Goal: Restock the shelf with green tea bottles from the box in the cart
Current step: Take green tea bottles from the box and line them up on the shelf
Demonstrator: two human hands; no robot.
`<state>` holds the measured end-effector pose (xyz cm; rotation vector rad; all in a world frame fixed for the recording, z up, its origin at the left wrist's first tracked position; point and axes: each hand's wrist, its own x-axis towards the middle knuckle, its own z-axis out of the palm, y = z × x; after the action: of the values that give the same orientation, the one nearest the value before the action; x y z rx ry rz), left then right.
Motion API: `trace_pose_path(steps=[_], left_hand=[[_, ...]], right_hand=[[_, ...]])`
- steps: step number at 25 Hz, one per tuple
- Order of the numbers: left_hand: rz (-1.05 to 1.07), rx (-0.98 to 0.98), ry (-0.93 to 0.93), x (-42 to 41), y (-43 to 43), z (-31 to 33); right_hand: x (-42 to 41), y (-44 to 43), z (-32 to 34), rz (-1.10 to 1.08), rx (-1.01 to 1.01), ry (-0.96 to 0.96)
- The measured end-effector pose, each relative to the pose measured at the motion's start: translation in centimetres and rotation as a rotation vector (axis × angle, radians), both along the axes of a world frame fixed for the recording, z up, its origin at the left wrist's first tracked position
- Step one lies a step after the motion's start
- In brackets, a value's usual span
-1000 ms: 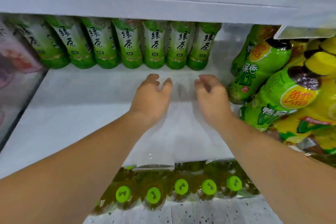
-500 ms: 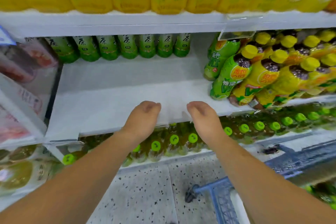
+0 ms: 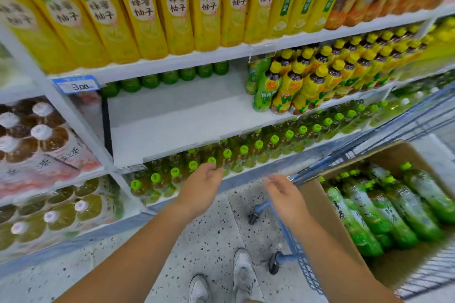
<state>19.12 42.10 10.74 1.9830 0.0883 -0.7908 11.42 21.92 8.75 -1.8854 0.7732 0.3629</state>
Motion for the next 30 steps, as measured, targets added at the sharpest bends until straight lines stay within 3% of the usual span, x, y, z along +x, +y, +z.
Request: trace_pose_path(steps=[8,16,30], left_hand=[[-0.177,-0.019,-0.059,-5.2,-3.2,5.2],[-0.261,-0.032,0.064,-11.0,-13.3,3.2],[-0.12,0.05,0.276,-17.4,-36.8,-1.4]], right_hand=[[-8.2,-1.6,6.5,-0.182,-0.125,-0.04],[-14.3,-11.6,6.0,-0.283,-0.141,0.024],[-19.5,-34.9,1.2,-0.084,-0.132,0.259]])
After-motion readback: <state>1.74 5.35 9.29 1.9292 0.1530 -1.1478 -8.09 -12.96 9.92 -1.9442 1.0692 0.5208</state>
